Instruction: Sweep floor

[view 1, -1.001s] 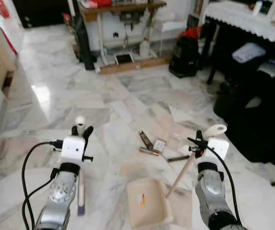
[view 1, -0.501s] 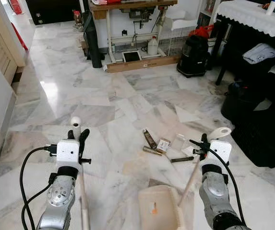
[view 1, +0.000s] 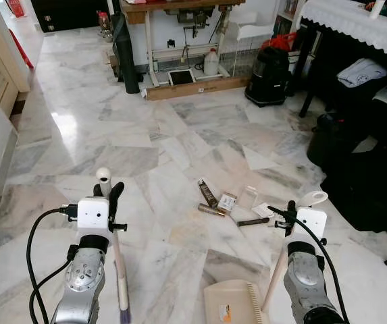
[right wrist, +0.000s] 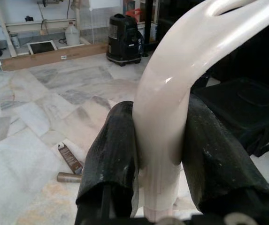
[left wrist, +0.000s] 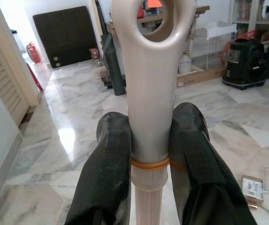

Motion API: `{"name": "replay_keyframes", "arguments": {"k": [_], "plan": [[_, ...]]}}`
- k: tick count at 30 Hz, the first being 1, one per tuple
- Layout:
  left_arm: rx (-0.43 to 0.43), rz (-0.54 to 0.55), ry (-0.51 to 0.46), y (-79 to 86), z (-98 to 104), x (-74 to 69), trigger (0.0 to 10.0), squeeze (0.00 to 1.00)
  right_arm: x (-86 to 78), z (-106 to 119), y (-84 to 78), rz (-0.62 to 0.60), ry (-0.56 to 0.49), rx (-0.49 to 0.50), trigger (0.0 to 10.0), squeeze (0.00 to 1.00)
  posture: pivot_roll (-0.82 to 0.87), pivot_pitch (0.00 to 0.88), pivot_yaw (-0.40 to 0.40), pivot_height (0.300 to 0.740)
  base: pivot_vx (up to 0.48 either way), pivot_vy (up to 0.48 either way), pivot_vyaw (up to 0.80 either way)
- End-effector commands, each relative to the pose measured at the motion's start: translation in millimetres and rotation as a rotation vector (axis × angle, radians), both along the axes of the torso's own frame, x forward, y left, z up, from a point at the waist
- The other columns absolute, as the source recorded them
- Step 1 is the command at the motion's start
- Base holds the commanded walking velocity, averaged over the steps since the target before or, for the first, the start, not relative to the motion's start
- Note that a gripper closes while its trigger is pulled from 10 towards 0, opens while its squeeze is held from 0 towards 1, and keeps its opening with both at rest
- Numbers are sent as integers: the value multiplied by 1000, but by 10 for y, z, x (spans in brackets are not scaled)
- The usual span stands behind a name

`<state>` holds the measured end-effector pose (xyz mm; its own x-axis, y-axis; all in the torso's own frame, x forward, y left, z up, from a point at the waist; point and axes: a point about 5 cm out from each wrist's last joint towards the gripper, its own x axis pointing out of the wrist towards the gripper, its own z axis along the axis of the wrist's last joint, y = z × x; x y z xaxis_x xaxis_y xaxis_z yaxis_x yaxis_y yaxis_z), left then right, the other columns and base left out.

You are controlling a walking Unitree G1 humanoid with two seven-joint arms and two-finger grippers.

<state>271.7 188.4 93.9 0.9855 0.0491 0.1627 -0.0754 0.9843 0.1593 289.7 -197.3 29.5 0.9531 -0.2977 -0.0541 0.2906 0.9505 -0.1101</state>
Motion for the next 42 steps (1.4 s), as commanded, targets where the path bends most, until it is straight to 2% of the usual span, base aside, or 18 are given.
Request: {"name": "replay_keyframes", "arguments": {"k": [1, 7, 17, 19, 20, 21, 22, 24, 25, 26, 27, 42], "plan": [[-8, 5, -26, 23, 63, -7, 10000, 0, 23, 36, 7, 2, -21, -9, 10000, 0, 134, 61, -14, 740, 0, 0, 0], [-6, 0, -26, 22, 65, -15, 10000, 0, 54, 94, -12, -8, -56, -11, 10000, 0, 135, 63, -12, 740, 0, 0, 0], [-4, -8, -26, 17, 68, -28, 10000, 0, 26, 54, -23, -15, -37, -13, 10000, 0, 141, 71, -7, 740, 0, 0, 0], [-3, -9, -25, 18, 67, -32, 10000, 0, 20, 44, -18, -12, -33, -11, 10000, 173, 141, 73, -6, 740, 0, 0, 0], [-3, -10, -24, 17, 65, -35, 10000, 0, 17, 37, -14, -9, -30, -10, 10000, 502, 141, 73, -6, 740, 0, 0, 0], [-3, -11, -24, 16, 64, -36, 10000, 0, 16, 35, -11, -7, -29, -9, 10000, 875, 141, 73, -6, 740, 0, 0, 0], [-3, -11, -24, 16, 64, -37, 10000, 0, 15, 32, -7, -4, -28, -9, 10000, 1000, 142, 75, -6, 740, 0, 0, 0], [-2, -14, -23, 12, 63, -42, 10000, 0, 9, 17, 4, -1, -18, -13, 10000, 1000, 143, 76, -6, 740, 0, 0, 0], [-2, -15, -22, 11, 62, -43, 10000, 0, 6, 12, 4, 0, -14, -17, 10000, 878, 143, 76, -6, 740, 0, 0, 0], [-2, -15, -22, 11, 62, -43, 10000, 0, 6, 12, 4, 0, -14, -17, 10000, 878, 143, 76, -6, 740, 0, 0, 0], [-1, -18, -20, 6, 59, -47, 10000, 0, -1, 2, 5, 0, -9, -20, 10000, 0, 145, 78, -6, 740, 0, 0, 0], [6, -49, 2, -38, 30, -57, 10000, 0, -42, -62, -2, -1, 28, -20, 10000, 0, 147, 78, -6, 740, 0, 0, 0]]}}
